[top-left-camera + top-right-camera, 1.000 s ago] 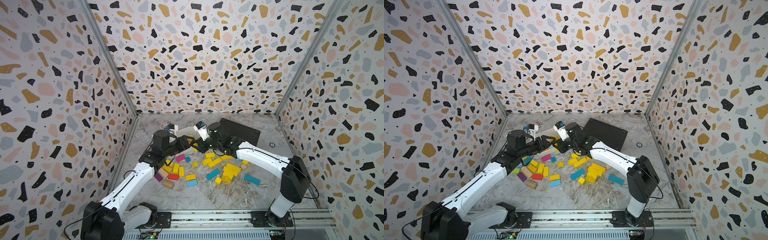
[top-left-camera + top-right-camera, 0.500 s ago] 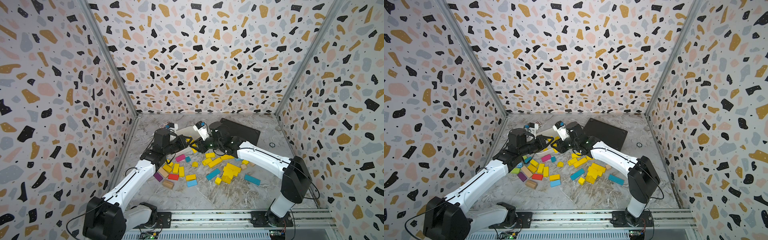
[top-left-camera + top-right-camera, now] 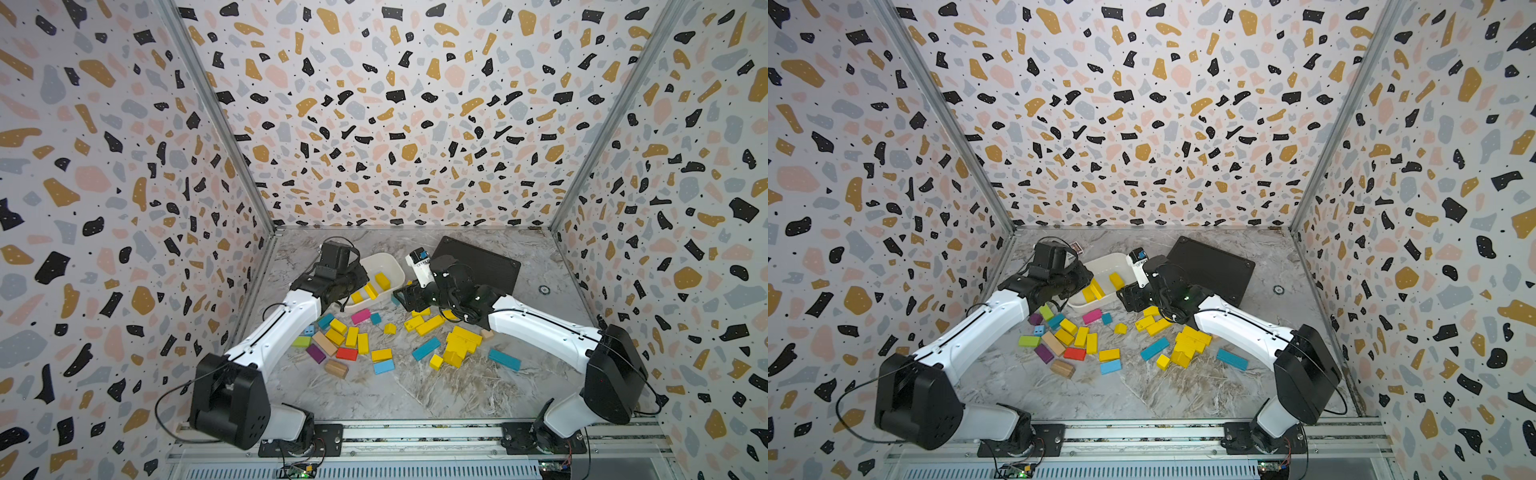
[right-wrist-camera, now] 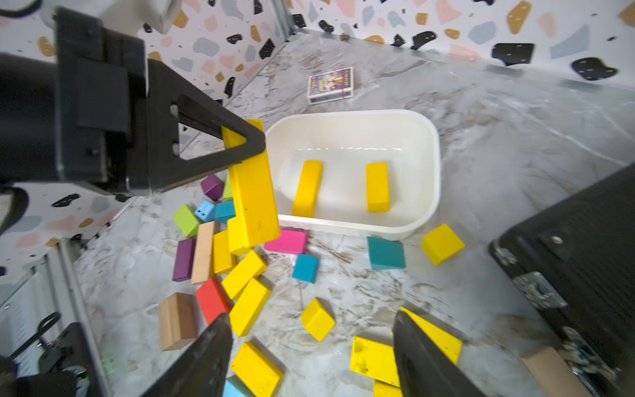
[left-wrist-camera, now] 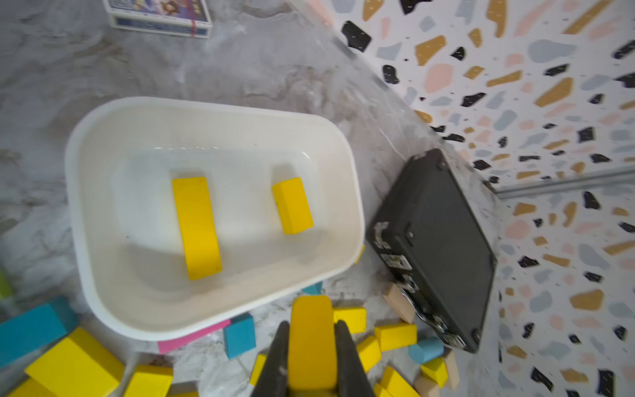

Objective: Pick out the yellow building blocks
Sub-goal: Place the building block in the storage box.

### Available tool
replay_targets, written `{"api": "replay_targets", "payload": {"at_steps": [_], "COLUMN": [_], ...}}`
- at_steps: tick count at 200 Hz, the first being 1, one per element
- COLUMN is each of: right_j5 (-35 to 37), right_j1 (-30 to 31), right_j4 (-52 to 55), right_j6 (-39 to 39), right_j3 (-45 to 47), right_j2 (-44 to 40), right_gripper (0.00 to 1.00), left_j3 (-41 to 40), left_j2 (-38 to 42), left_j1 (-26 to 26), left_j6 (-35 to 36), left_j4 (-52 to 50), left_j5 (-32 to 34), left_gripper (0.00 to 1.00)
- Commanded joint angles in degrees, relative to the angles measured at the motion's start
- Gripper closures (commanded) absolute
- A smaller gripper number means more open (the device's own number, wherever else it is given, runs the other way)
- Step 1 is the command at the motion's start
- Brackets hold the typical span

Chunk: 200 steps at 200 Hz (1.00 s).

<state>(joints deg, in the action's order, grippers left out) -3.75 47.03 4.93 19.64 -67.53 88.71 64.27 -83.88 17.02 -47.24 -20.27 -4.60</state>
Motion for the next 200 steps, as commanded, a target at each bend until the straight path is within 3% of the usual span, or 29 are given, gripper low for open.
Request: {"api": "replay_targets", "payload": {"at_steps": [1,48,101,108,131,167,200], "right_j5": [7.14,14.8,15.62,15.36,13.33,9.57,9.92], "right_j1": [-0.18,-0.44,-0.53,-0.53,-0.62,-0.71,-0.79], "right_j4": [1.79,9.69,14.81,14.99,15.99,21.98,29.73], "right_j6": [0.76,0.84,1.55,1.55,-0.44,-4.53,-6.71], "right_j3": [2.0,4.81,7.37,7.56,7.22,2.42,-2.33], "right_j2": [-3.05,-4.77,-5.3,-5.14,-2.95,3.28,6.13], "right_gripper": [0.26,0.3,0.33,0.33,0.34,0.38,0.4], "left_j3": [4.55,15.37,19.32,19.48,19.15,19.04,16.61], "left_j2": [-5.43,-20.46,-29.47,-29.95,-30.32,-26.76,-18.87], "left_j1": [-1.38,-2.78,-2.98,-2.96,-2.96,-2.91,-2.87], "left_j6": [1.78,5.55,4.9,4.84,5.12,7.06,9.13], "left_j4": [-0.76,-2.34,-4.59,-4.86,-5.0,-4.77,-5.14], "left_j5": [1.8,1.26,0.51,0.56,0.6,0.79,2.13], "left_gripper": [1.0,1.0,1.0,0.94,0.62,0.49,0.45]}}
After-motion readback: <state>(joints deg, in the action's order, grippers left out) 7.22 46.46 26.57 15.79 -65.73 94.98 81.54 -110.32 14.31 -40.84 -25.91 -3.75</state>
